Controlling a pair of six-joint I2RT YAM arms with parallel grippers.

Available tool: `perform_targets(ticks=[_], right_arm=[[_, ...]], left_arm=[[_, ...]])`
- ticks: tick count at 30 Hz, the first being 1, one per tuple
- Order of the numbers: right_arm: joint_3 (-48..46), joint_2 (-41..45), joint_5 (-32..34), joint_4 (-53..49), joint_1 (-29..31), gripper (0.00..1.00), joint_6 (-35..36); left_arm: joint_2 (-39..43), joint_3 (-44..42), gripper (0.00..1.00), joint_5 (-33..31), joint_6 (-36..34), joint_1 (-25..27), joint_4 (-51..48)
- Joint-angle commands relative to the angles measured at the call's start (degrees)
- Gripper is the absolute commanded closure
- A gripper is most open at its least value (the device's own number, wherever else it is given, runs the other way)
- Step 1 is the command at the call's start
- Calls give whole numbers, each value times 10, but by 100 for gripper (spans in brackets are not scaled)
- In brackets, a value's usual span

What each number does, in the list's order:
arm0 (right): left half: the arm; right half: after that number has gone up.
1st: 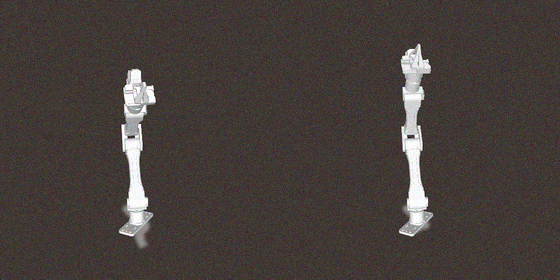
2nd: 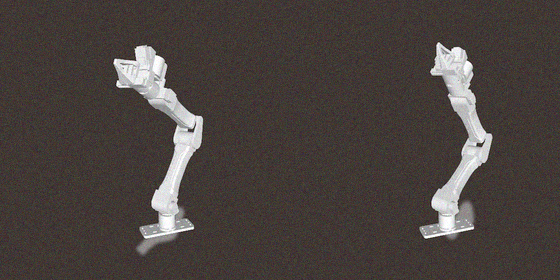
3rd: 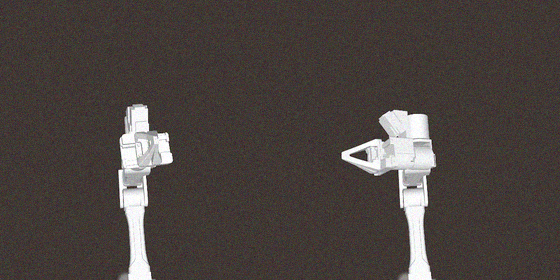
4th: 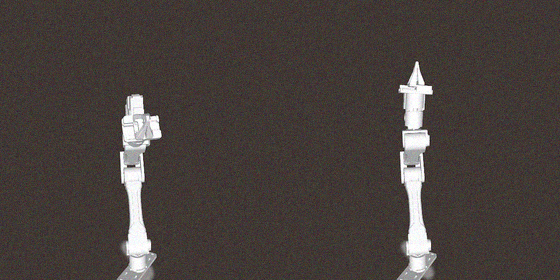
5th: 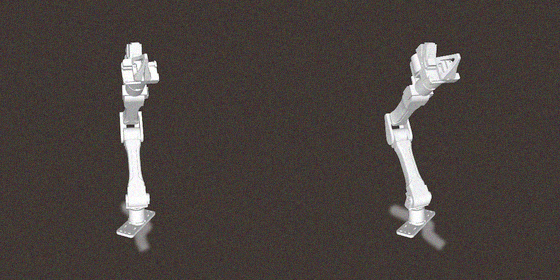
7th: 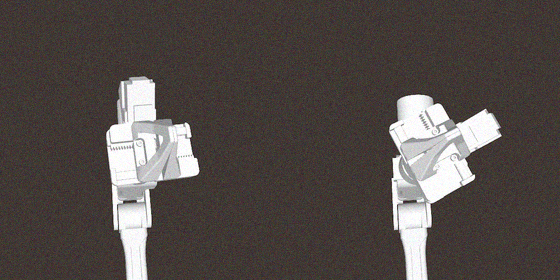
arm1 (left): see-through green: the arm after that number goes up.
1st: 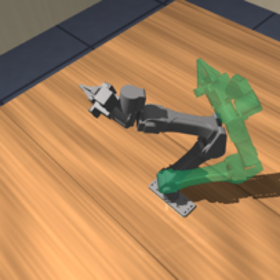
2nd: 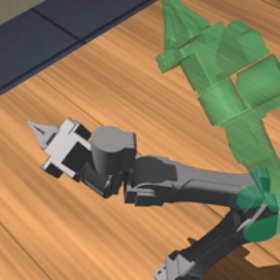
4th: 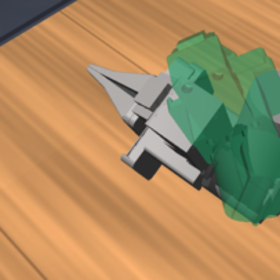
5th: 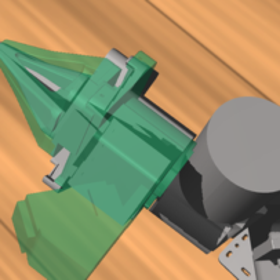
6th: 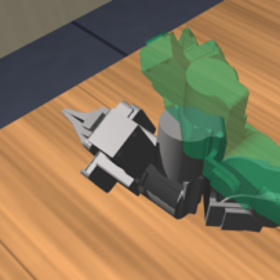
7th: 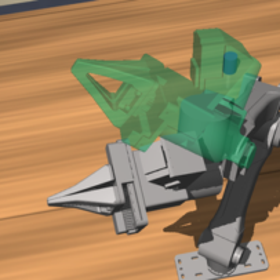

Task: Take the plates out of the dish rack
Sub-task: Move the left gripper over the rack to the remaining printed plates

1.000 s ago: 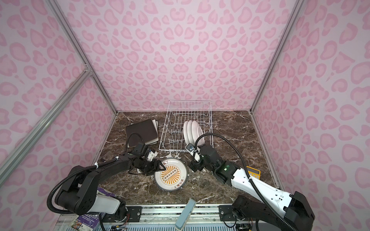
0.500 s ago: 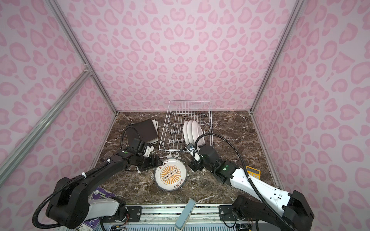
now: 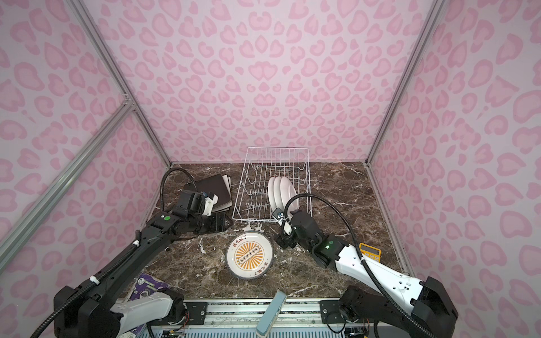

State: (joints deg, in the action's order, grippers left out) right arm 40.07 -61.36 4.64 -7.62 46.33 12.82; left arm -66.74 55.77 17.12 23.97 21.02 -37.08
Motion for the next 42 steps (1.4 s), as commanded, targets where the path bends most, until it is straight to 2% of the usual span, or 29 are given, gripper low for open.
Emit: perform_targets(ticks=[1, 9, 18, 23, 33, 42], right_arm=[[1, 1, 25, 22, 0, 1, 1], [-8, 12, 70, 42, 0, 1, -6], [-30, 55, 92, 60, -25, 1, -26], [-35, 81, 65, 49, -65, 1, -76], [-54, 117, 32, 47, -114, 1, -109], [-56, 114, 25, 33, -121, 1, -103]], left_arm=[[11, 26, 20, -6, -24, -1, 15], [-3, 63, 20, -11, -50, 0, 50], [-69, 123, 21, 41, -47, 2, 116], [-104, 147, 21, 62, -33, 15, 153], [-197, 194, 24, 38, -15, 56, 175], [-296, 254, 34, 53, 28, 70, 184]])
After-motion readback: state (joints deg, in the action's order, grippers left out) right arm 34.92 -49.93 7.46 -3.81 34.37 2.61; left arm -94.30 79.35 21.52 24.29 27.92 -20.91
